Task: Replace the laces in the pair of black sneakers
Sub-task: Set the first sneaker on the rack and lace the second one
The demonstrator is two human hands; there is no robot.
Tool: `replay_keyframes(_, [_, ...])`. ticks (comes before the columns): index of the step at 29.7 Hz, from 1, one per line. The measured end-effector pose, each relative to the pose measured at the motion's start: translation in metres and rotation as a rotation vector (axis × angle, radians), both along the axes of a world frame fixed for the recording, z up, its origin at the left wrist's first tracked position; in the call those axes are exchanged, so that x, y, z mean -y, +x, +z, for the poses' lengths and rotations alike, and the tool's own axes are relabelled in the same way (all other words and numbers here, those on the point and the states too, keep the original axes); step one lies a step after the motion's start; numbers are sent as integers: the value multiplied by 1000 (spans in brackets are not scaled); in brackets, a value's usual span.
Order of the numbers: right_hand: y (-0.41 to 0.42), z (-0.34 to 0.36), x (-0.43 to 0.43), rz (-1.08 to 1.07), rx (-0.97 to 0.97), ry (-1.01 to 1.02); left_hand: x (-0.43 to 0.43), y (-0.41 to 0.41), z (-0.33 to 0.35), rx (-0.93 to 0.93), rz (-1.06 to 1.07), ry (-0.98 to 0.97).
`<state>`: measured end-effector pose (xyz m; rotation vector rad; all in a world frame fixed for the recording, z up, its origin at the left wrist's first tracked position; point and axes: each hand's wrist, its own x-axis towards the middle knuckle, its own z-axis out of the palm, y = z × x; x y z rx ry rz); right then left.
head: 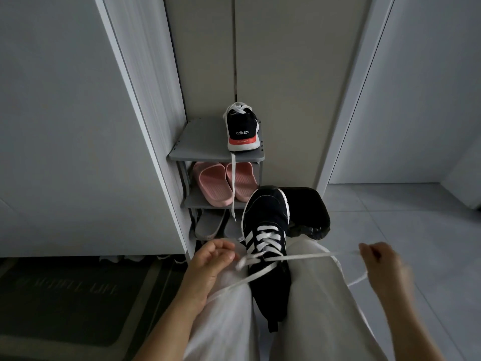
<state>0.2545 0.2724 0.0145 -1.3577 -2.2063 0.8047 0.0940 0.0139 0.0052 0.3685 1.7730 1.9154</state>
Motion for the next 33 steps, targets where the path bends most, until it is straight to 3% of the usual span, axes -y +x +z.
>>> replay_keyframes(3, [-7,-4,17,100,-23,107,-5,6,0,-34,27,-3])
replay_keyframes(5, [-20,0,38,338,-75,154,-7,7,3,-93,18,-47])
replay_keyframes(8, [-34,8,63,631,76,101,-9,11,7,-208,-77,-110])
replay_keyframes(10, [-35,8,65,639,84,61,-12,10,5,-406,-84,-168])
replay_keyframes(13, [-32,6,62,590,-69,-51,-21,7,-1,-714,-62,-298])
replay_keyframes(19, [-25,6,62,564,-166,-147,-29,12,-12,-1019,24,-371])
replay_keyframes(22, [-24,11,64,547,-262,-236,-26,16,-3,-702,21,-265])
replay_keyframes(25, [-20,16,60,428,-491,-397,-22,9,10,-395,-115,-203])
replay_keyframes(29, [-15,17,45,225,-750,-452,-22,1,13,-389,-242,-314])
replay_keyframes(33, [-9,8,34,6,-779,-473,-25,0,6,-455,-191,-347])
